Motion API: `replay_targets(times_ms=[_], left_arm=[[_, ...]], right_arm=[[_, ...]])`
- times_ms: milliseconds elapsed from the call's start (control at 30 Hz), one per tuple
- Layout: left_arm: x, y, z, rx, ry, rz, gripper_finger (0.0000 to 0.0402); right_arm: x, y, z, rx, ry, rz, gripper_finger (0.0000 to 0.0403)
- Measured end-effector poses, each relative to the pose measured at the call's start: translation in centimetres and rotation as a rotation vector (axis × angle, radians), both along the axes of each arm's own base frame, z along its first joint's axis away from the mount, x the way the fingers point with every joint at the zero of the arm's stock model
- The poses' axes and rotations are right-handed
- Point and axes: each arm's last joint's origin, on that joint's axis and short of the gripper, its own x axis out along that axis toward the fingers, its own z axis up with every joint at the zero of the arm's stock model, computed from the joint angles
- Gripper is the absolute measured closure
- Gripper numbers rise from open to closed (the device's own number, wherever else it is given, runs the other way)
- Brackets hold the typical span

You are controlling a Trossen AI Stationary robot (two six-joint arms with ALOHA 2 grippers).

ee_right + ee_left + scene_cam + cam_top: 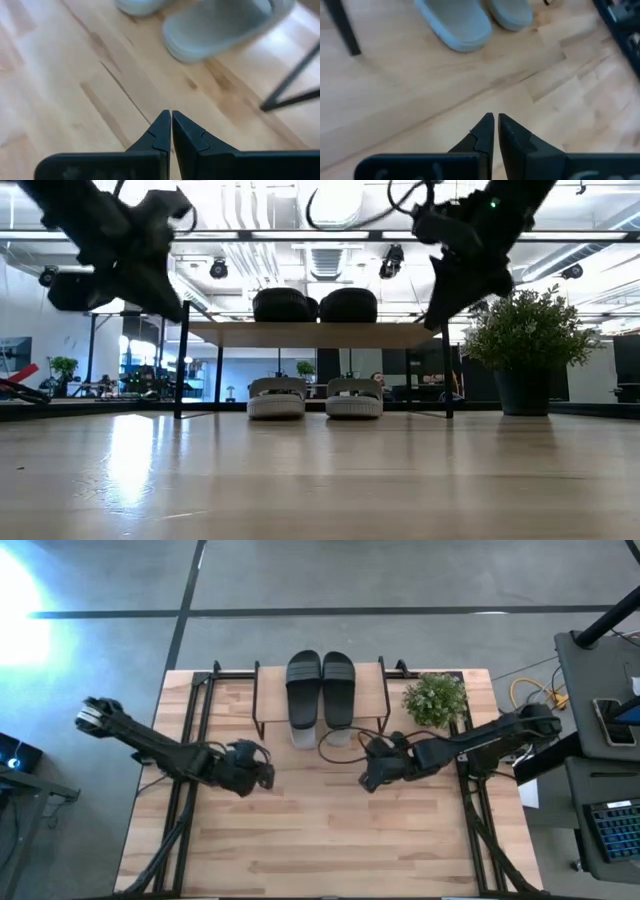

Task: Pick and place slides into the shelf
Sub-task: Adjust the gray slippers under the shelf

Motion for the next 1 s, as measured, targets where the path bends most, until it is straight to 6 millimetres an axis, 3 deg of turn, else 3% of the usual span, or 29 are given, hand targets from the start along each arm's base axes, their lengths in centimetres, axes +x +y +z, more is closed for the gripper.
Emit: replay_targets(times_ms=[200, 333, 400, 533, 767, 1000], left_arm=[[-2.6, 1.7, -4.2, -0.188, -0.154, 0.164, 0.0392], [-2.0, 2.0, -5.6, -0.204, -0.48, 0.288, 0.0392], [-1.5, 2.2, -5.9, -0.104, -0.526, 0.356, 0.0395], [0.7, 2.7, -5.9, 0.039, -0.431, 0.341, 0.04], [7.1, 1.3, -5.0, 0.293, -0.162, 0.111, 0.0401], [11.2, 0.4, -5.6, 0.484, 0.176, 0.031, 0.0401]], right_arm=[[-0.7, -0.2, -1.3, 0.033, 0.024, -0.073, 0.0394], [-0.8, -0.2, -1.6, 0.05, 0.016, -0.106, 0.0394], [-0.8, -0.2, -1.7, 0.05, 0.015, -0.106, 0.0394], [-0.8, -0.2, -1.7, 0.048, 0.011, -0.108, 0.0394], [-0.8, -0.3, -1.7, 0.046, 0.008, -0.109, 0.0394], [-0.8, -0.3, -1.7, 0.044, 0.016, -0.109, 0.0394]])
